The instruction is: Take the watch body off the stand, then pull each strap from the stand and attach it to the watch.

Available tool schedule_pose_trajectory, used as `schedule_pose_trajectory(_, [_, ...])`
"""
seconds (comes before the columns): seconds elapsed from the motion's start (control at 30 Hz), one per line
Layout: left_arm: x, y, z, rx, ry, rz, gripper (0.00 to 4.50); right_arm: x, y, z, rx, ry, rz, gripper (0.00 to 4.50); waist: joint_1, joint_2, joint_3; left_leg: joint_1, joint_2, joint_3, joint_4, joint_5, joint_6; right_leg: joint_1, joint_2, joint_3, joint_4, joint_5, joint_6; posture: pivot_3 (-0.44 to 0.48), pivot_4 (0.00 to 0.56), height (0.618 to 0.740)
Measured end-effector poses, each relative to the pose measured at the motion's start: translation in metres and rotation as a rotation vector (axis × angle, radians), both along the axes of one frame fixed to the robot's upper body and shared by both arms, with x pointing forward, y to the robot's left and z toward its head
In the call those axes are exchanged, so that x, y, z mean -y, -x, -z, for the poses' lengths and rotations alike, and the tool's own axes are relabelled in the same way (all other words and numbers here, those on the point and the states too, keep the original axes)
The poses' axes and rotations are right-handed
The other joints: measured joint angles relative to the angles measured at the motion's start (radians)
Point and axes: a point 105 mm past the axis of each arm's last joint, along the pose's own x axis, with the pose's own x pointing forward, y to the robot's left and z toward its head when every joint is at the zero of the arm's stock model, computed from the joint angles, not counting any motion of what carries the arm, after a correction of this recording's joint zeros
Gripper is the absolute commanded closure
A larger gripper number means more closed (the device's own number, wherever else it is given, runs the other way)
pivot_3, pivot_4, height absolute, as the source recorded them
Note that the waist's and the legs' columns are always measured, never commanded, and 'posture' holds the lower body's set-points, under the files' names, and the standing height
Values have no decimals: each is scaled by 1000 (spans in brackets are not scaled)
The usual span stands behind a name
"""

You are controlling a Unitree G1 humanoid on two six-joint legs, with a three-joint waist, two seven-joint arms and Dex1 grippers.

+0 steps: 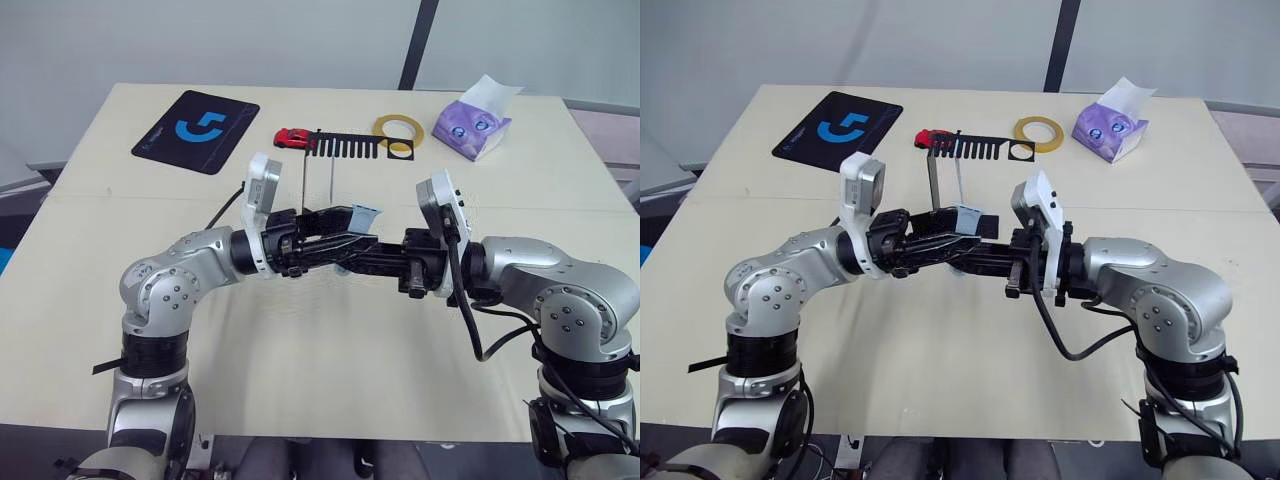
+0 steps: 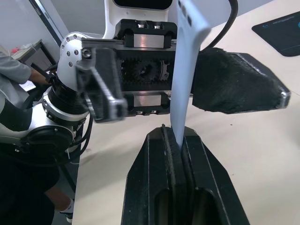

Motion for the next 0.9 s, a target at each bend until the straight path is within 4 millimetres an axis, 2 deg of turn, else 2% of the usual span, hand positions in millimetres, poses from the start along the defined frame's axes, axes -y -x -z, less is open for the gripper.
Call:
schedule_pose_trajectory(0.37, [6, 0, -7, -26, 63, 4, 1202, -1, -3, -1, -31, -27, 7, 4500, 2, 0, 0, 0, 0, 0, 0, 0, 0, 0, 0, 0, 0, 0, 0, 0, 150, 738])
schedule_pose_trajectory(0.87, [7, 0, -10, -42, 66, -1, 1202, -1, -5, -5, -40, -44, 18, 4500, 1, 0, 0, 0, 0, 0, 0, 0, 0, 0, 0, 0, 0, 0, 0, 0, 150, 738])
schedule_pose_trajectory(0.9, [7, 0, -10, -43, 66, -1, 1471, -1, -6, -5, -40, -45, 20, 4500, 1, 0, 0, 0, 0, 0, 0, 0, 0, 0, 0, 0, 0, 0, 0, 0, 150, 738])
